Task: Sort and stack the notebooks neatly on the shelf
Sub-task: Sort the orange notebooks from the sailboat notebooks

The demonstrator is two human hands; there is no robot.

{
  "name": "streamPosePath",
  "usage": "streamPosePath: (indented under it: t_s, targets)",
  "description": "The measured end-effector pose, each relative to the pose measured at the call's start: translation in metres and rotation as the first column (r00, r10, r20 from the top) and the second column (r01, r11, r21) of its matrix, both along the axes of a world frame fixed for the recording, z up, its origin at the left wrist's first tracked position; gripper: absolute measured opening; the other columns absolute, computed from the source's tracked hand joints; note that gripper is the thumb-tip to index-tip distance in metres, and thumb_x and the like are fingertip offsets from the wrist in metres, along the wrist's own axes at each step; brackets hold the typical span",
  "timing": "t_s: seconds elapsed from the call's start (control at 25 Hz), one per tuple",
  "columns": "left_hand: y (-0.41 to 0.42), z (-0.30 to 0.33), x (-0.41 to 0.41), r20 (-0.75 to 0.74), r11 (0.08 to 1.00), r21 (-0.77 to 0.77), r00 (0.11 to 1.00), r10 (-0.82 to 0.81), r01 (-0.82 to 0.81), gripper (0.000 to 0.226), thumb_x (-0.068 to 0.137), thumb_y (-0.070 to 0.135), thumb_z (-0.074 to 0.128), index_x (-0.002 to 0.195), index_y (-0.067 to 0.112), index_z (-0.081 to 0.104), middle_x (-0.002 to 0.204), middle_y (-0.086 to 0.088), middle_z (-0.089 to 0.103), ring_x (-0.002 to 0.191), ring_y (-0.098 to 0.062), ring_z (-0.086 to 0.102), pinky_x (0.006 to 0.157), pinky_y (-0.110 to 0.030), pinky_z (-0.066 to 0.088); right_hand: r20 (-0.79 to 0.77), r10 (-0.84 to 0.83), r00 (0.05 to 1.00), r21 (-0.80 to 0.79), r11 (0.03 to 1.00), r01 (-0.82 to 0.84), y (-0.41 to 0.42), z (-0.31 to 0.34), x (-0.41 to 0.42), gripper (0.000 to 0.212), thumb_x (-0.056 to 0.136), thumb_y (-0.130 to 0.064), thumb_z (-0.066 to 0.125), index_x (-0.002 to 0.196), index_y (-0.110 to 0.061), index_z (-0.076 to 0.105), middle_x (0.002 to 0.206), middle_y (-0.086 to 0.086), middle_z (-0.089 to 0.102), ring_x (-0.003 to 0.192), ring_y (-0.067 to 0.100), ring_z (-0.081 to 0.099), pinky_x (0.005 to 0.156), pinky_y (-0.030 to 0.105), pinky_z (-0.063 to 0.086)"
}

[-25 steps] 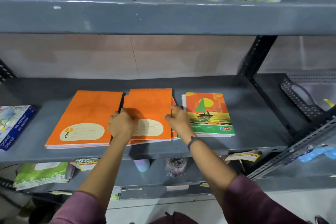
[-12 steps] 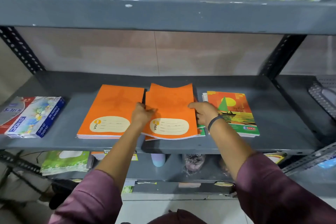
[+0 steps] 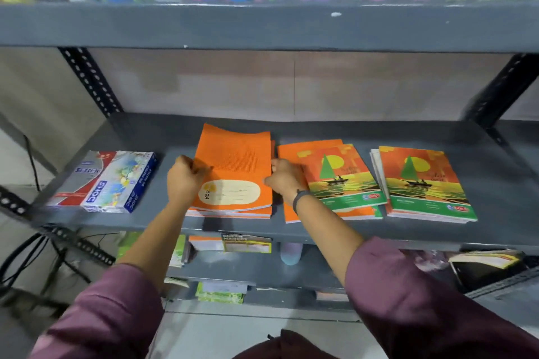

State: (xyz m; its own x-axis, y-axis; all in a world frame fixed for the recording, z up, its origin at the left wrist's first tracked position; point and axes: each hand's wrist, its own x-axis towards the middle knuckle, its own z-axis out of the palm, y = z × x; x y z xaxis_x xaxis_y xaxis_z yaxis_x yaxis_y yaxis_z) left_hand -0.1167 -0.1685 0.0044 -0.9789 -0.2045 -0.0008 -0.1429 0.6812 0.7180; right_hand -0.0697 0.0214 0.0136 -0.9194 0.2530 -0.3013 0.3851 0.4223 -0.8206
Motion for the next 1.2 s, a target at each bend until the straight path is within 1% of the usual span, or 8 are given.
streamPosePath:
  t_s: [0.12,0.24,0.4,0.56,0.72,0.84,1.04,1.2]
  targets:
    - [-0.002,-0.005,0.009,0.051,0.947,-0.320,0.998,0.039,-0.020,0.038,0.087,0.034,0.051,0.102,0.000,0.054,0.110,-0.024,0.059,0.103,-0.041,0.055,0.077,-0.044,0.045,0.010,0.077,0.997,0.168,0.983,-0.078,-0.005,-0.011,0.007,0.035,0.084,-0.001,0.064,0.119,-0.002,0.061,0.124,0.016,0.064,0.113,0.031,0.061,0.096,0.035,0.052]
    - [0.010,0.002,0.018,-0.094,0.868,-0.493,0.995,0.012,-0.057,0.034,0.083,0.024,0.053,0.109,0.003,0.057,0.114,-0.022,0.054,0.110,-0.040,0.047,0.088,-0.047,0.040,-0.069,0.020,0.997,0.294,0.956,0.001,0.016,-0.006,0.017,0.040,0.087,-0.018,0.064,0.126,-0.008,0.058,0.124,0.015,0.065,0.111,0.032,0.063,0.095,0.036,0.051]
    - [0.074,0.012,0.044,-0.320,0.974,-0.149,0.924,-0.208,0.168,0.033,0.083,0.014,0.054,0.115,0.007,0.058,0.115,-0.019,0.058,0.108,-0.037,0.051,0.091,-0.043,0.043,-0.184,-0.169,0.968,0.636,0.731,0.248,0.083,-0.002,0.029,0.038,0.090,-0.023,0.056,0.124,-0.008,0.057,0.119,0.017,0.065,0.112,0.034,0.058,0.093,0.040,0.050]
    - [0.156,0.008,0.074,-0.051,0.882,0.234,0.911,-0.409,0.410,0.041,0.089,0.022,0.050,0.126,0.006,0.049,0.129,-0.020,0.055,0.117,-0.035,0.053,0.097,-0.042,0.045,-0.016,-0.144,0.989,0.708,0.697,0.113,0.131,-0.013,0.039,0.049,0.089,-0.031,0.056,0.133,-0.011,0.050,0.131,0.020,0.054,0.124,0.039,0.047,0.103,0.044,0.043]
    - [0.202,0.000,0.091,0.245,0.861,0.208,0.827,-0.506,0.465,0.054,0.090,0.026,0.046,0.139,0.010,0.030,0.141,-0.019,0.041,0.128,-0.036,0.042,0.106,-0.042,0.039,-0.044,-0.086,0.995,0.601,0.794,0.095,0.147,-0.024,0.044,0.057,0.085,-0.036,0.062,0.137,-0.015,0.048,0.141,0.016,0.047,0.131,0.034,0.043,0.107,0.041,0.041]
    - [0.215,0.006,0.095,0.254,0.852,0.455,0.879,-0.403,0.260,0.051,0.090,0.019,0.046,0.138,0.010,0.032,0.141,-0.017,0.043,0.128,-0.033,0.043,0.106,-0.039,0.038,-0.127,-0.148,0.981,0.440,0.878,0.189,0.157,-0.024,0.044,0.060,0.080,-0.030,0.070,0.134,-0.012,0.051,0.138,0.014,0.052,0.128,0.030,0.049,0.105,0.036,0.043]
    - [0.216,0.019,0.087,0.411,0.536,0.794,0.903,-0.124,-0.288,0.044,0.086,0.019,0.046,0.128,0.008,0.044,0.128,-0.020,0.056,0.114,-0.037,0.055,0.103,-0.050,0.042,-0.174,-0.310,0.935,0.079,0.942,0.327,0.161,-0.014,0.038,0.056,0.079,-0.024,0.071,0.131,-0.012,0.054,0.135,0.009,0.058,0.122,0.028,0.055,0.100,0.031,0.043]
    - [0.222,0.031,0.076,0.450,0.414,0.836,0.881,-0.143,-0.360,0.043,0.084,0.026,0.047,0.123,0.009,0.050,0.105,-0.011,0.061,0.090,-0.027,0.061,0.084,-0.034,0.050,-0.254,-0.353,0.901,0.002,0.931,0.366,0.173,0.000,0.034,0.047,0.081,-0.023,0.069,0.125,-0.012,0.060,0.128,0.009,0.064,0.117,0.026,0.058,0.091,0.024,0.043]
